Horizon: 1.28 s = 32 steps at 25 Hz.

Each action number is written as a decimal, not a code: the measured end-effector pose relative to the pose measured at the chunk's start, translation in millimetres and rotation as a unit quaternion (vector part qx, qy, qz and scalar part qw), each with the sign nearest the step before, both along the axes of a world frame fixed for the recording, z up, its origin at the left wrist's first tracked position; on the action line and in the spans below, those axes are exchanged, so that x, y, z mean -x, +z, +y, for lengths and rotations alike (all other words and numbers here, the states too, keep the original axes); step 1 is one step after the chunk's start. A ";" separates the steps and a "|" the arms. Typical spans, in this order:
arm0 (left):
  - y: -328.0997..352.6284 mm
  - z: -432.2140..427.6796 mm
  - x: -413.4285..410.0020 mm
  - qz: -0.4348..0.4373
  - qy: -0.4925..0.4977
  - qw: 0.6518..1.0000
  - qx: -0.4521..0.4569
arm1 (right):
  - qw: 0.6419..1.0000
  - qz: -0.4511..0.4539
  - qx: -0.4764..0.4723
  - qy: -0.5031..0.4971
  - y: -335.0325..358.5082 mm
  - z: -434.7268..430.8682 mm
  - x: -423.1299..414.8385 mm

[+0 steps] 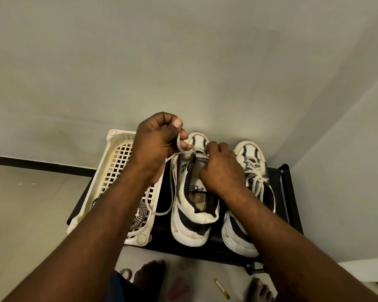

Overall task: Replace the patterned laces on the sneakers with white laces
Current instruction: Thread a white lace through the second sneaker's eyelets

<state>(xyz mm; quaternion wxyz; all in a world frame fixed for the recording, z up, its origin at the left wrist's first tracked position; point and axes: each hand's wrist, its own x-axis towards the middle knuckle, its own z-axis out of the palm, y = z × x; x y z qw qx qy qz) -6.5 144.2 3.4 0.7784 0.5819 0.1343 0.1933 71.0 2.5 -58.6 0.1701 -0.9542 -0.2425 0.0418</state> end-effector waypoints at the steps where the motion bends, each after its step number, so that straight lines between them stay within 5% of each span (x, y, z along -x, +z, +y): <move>1: 4.2 2.4 4.4 0.010 -0.029 1.000 -0.005 | 1.000 0.003 0.001 -0.002 0.2 -0.2 -0.4; 3: -2.5 7.5 4.9 0.146 -0.013 0.970 -0.196 | 1.000 0.008 0.000 -0.006 1.3 0.6 0.0; 5: -19.2 10.7 0.2 0.302 0.006 0.834 -0.461 | 1.000 0.007 -0.007 -0.012 2.1 2.6 0.8; 6: -26.1 9.3 -2.2 0.339 -0.005 0.783 -0.522 | 1.000 0.002 -0.009 -0.017 2.3 3.0 1.3; 9: -36.5 7.2 -8.6 0.359 -0.031 0.730 -0.581 | 0.998 -0.047 -0.001 -0.028 4.4 3.4 4.3; 11: -42.0 9.5 -12.1 0.340 -0.030 0.742 -0.577 | 0.994 -0.107 0.013 -0.024 7.6 1.4 5.3; 13: -44.1 13.1 -12.9 0.312 -0.002 0.804 -0.505 | 0.991 -0.131 0.018 -0.008 13.0 -2.2 4.4; 18: -27.7 5.8 -12.6 0.216 0.047 0.904 -0.365 | 0.998 -0.057 -0.009 -0.011 14.6 -7.5 1.5; 22: 4.7 0.2 -0.3 0.051 -0.084 0.993 -0.071 | 0.999 -0.039 -0.036 -0.011 11.6 -7.5 0.5; 24: 16.7 4.2 8.7 0.026 -0.149 0.988 0.038 | 0.998 -0.030 -0.047 -0.012 10.8 -8.0 -0.5; 25: 16.0 7.5 10.2 0.064 -0.138 0.988 0.001 | 0.998 -0.028 -0.049 -0.013 10.3 -8.2 -0.8; 26: 11.1 10.3 9.9 0.135 -0.103 0.979 -0.114 | 0.998 -0.026 -0.050 -0.013 10.2 -8.4 -0.8; 28: -11.3 15.5 4.5 0.277 -0.006 0.881 -0.384 | 0.998 -0.022 -0.053 -0.015 10.5 -7.9 -0.6; 29: -23.0 16.8 1.2 0.315 0.013 0.836 -0.450 | 0.998 -0.021 -0.057 -0.015 10.3 -8.0 -0.7; 32: -44.1 12.2 -7.0 0.361 -0.042 0.783 -0.505 | 0.997 -0.018 -0.069 -0.017 9.9 -9.1 -0.9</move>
